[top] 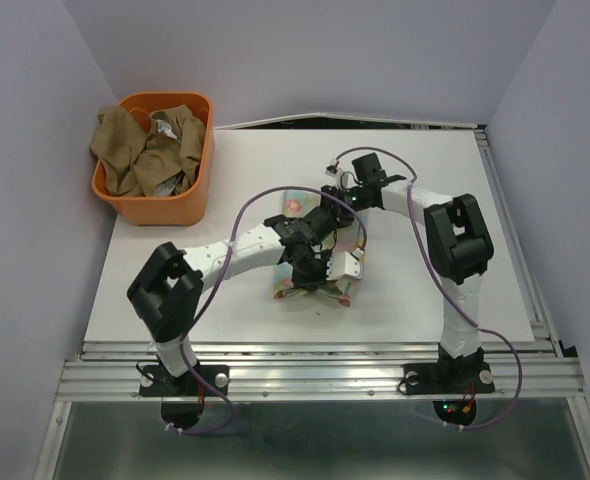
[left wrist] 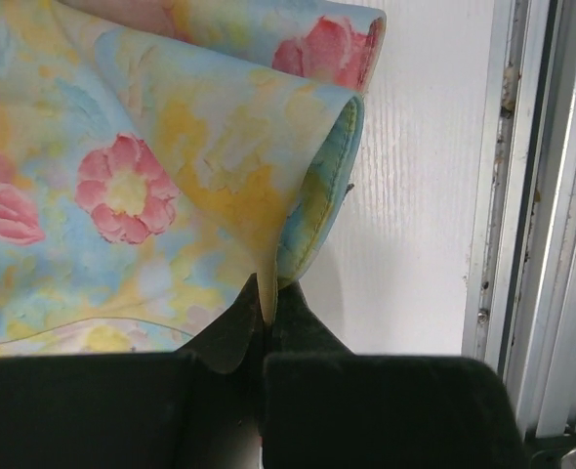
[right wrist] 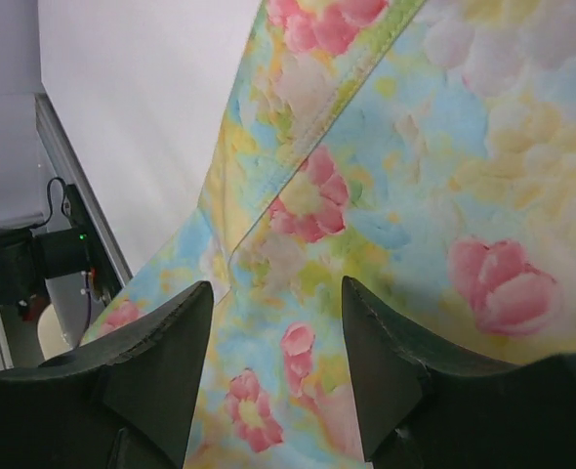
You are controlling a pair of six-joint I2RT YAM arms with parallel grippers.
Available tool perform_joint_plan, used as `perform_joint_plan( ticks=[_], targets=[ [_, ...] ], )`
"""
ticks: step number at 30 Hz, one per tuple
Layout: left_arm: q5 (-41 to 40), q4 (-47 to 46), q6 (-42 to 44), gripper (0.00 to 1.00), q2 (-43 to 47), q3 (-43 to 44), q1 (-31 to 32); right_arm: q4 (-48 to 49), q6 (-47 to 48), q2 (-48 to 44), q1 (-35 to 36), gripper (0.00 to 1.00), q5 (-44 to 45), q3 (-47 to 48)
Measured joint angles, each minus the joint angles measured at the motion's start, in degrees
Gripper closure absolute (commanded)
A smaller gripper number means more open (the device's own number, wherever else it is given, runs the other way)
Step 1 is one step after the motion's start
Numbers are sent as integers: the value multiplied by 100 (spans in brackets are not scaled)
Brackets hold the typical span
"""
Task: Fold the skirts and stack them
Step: Fold the skirt
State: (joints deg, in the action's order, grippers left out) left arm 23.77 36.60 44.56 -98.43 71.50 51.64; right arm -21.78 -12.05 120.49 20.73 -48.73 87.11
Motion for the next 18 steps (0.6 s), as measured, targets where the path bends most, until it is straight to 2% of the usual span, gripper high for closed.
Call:
perform_joint_plan(
  ticks=[3,8,12,18],
  targets=[
    [44,214,-72,100,-7,275,0,337,-87,166,129,40,-153,-476],
    [85,525,-140,100,-24,772,-37,925,-247,140,273,41,-883,-1377],
    [22,723,-138,100,-90,1193,-76,1134,-258,129,343,40,-1235,-1637],
    [-184,861,-114,100,-129,1600,-151,909,-111,-66,586,39,-1237,-1810]
  ],
)
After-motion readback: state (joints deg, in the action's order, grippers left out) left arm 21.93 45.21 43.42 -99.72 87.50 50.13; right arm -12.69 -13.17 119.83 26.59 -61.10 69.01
